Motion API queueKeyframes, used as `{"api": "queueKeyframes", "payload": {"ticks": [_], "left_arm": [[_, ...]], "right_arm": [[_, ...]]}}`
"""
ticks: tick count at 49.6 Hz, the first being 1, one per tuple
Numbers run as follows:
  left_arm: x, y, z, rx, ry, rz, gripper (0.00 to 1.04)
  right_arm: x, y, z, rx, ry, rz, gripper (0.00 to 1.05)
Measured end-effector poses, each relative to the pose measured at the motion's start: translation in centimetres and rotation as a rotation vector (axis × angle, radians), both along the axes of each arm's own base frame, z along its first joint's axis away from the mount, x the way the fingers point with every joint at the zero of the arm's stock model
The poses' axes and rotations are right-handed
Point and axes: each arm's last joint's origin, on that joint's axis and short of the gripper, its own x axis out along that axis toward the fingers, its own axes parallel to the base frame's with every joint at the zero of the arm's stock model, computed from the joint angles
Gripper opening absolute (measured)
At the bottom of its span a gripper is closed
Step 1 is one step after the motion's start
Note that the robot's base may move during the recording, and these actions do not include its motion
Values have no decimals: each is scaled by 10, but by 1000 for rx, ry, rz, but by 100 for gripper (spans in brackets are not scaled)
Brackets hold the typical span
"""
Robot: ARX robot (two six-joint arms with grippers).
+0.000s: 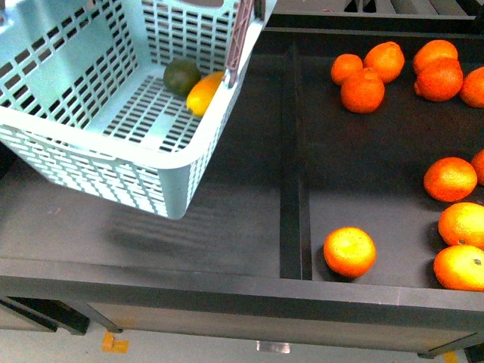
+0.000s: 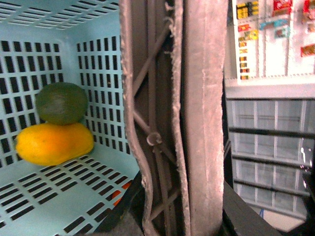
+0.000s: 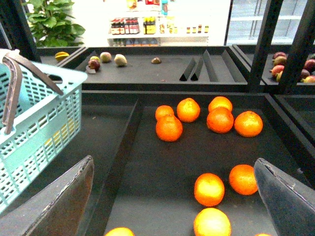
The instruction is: Pick mango and avocado into basket
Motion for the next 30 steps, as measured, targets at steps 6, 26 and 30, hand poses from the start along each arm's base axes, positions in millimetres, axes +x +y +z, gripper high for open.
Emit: {"api": "queueKeyframes", "payload": {"ticks": [6,26,30], "left_arm": [[32,9,-42,-23,71,56,18],[53,10,-80,-146,103,115,40],[48,11,-76,-150,99,137,56]], "right_arm": [[0,0,0,0,0,0,96],[0,0,0,0,0,0,96],[0,0,0,0,0,0,96]]}}
